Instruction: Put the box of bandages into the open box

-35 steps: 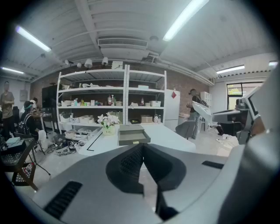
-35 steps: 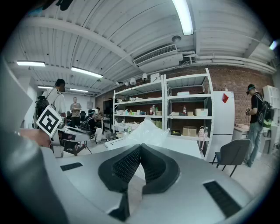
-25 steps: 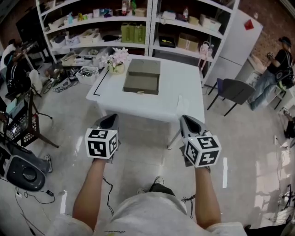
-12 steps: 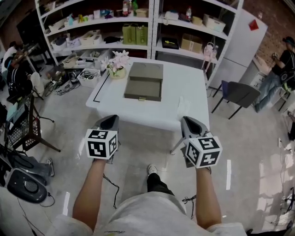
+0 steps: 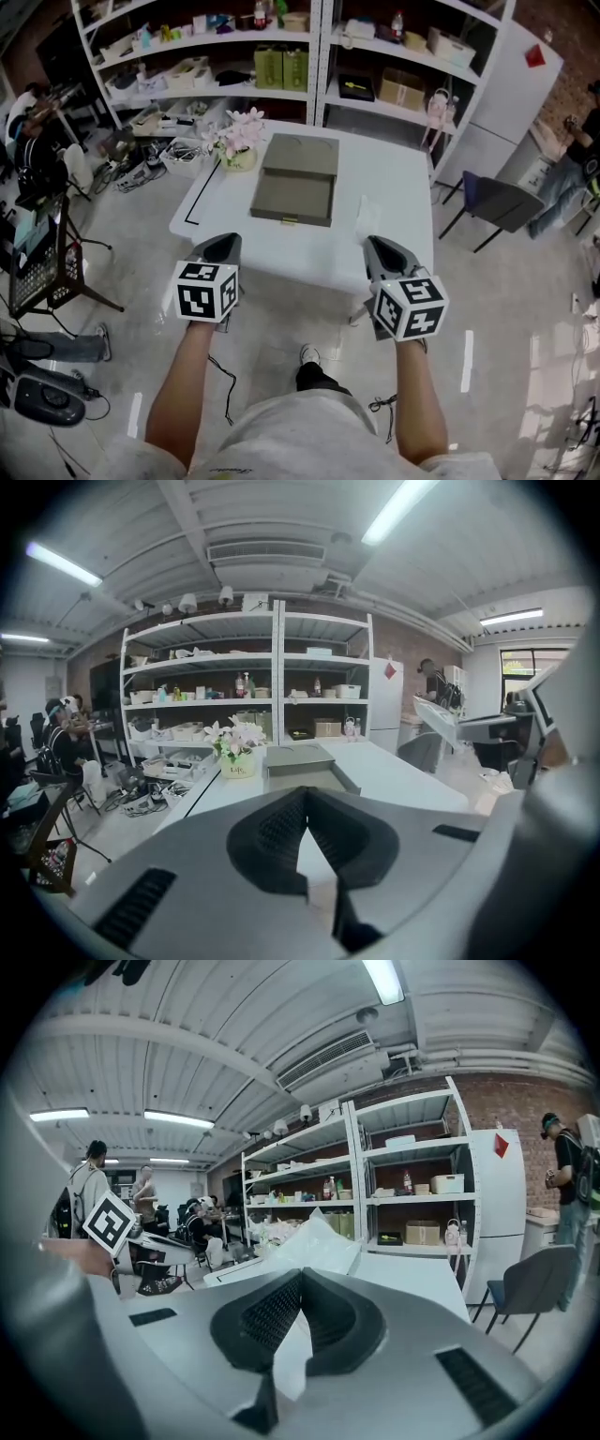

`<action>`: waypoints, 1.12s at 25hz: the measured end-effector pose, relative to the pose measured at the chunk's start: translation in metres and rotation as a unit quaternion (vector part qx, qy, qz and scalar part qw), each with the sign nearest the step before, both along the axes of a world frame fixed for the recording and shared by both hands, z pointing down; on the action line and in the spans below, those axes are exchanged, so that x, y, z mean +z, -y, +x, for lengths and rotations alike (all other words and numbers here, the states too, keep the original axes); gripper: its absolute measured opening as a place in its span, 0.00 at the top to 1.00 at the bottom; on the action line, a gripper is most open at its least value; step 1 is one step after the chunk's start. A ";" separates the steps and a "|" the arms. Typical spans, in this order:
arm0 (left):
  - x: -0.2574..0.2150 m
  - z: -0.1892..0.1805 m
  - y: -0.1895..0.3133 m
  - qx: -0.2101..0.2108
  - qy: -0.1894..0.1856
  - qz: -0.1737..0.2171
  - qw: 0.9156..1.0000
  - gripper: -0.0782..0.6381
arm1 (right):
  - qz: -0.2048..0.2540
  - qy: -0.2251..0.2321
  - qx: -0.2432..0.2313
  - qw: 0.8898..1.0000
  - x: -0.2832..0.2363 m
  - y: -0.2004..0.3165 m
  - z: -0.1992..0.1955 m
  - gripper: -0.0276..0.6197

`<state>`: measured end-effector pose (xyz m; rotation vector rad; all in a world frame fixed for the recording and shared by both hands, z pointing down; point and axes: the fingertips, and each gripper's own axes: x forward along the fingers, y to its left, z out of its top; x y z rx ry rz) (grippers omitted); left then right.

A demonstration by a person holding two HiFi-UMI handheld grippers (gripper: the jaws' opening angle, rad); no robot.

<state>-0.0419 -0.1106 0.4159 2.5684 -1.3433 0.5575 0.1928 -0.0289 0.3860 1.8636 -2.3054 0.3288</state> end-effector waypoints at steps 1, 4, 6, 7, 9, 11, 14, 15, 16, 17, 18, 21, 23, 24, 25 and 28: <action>-0.001 0.002 0.007 -0.002 -0.001 -0.001 1.000 0.89 | -0.001 0.000 -0.003 1.000 0.000 0.007 0.002 0.95; -0.003 0.012 0.025 -0.005 -0.001 -0.003 1.000 0.89 | -0.004 0.000 -0.008 1.000 0.000 0.026 0.012 0.95; -0.002 0.018 0.037 -0.008 0.000 -0.005 1.000 0.89 | -0.006 0.001 -0.011 1.000 0.000 0.040 0.019 0.95; -0.001 0.020 0.043 -0.010 0.002 -0.006 1.000 0.89 | -0.007 0.001 -0.012 1.000 0.000 0.046 0.023 0.95; 0.000 0.024 0.054 -0.016 0.004 -0.008 1.000 0.89 | -0.009 0.002 -0.014 1.000 0.001 0.059 0.030 0.95; 0.001 0.028 0.065 -0.022 0.003 -0.012 1.000 0.89 | -0.010 0.003 -0.016 1.000 0.001 0.070 0.038 0.95; 0.003 0.038 0.077 -0.027 -0.001 -0.018 0.999 0.89 | -0.012 0.005 -0.018 1.000 0.003 0.086 0.050 0.95; 0.006 0.042 0.081 -0.027 0.000 -0.020 0.999 0.88 | -0.013 0.006 -0.019 1.000 0.004 0.091 0.054 0.95; 0.008 0.045 0.084 -0.027 0.003 -0.021 0.999 0.88 | -0.013 0.007 -0.021 1.000 0.005 0.096 0.057 0.95; 0.009 0.048 0.087 -0.028 0.005 -0.022 0.999 0.88 | -0.013 0.008 -0.023 1.000 0.005 0.101 0.059 0.95; 0.010 0.050 0.091 -0.030 0.007 -0.023 0.999 0.89 | -0.013 0.009 -0.026 1.000 0.006 0.106 0.061 0.95; 0.010 0.055 0.101 -0.037 0.011 -0.024 0.999 0.89 | -0.015 0.013 -0.037 0.999 0.008 0.121 0.065 0.95; 0.011 0.056 0.105 -0.042 0.013 -0.025 0.999 0.89 | -0.015 0.018 -0.043 0.999 0.010 0.129 0.067 0.95; 0.011 0.057 0.108 -0.044 0.013 -0.026 0.999 0.88 | -0.014 0.021 -0.046 0.999 0.011 0.132 0.068 0.95; 0.010 0.057 0.110 -0.047 0.013 -0.026 0.998 0.88 | -0.014 0.023 -0.048 0.998 0.011 0.135 0.069 0.95; 0.010 0.060 0.115 -0.051 0.018 -0.022 0.998 0.88 | -0.013 0.029 -0.055 0.998 0.014 0.143 0.072 0.95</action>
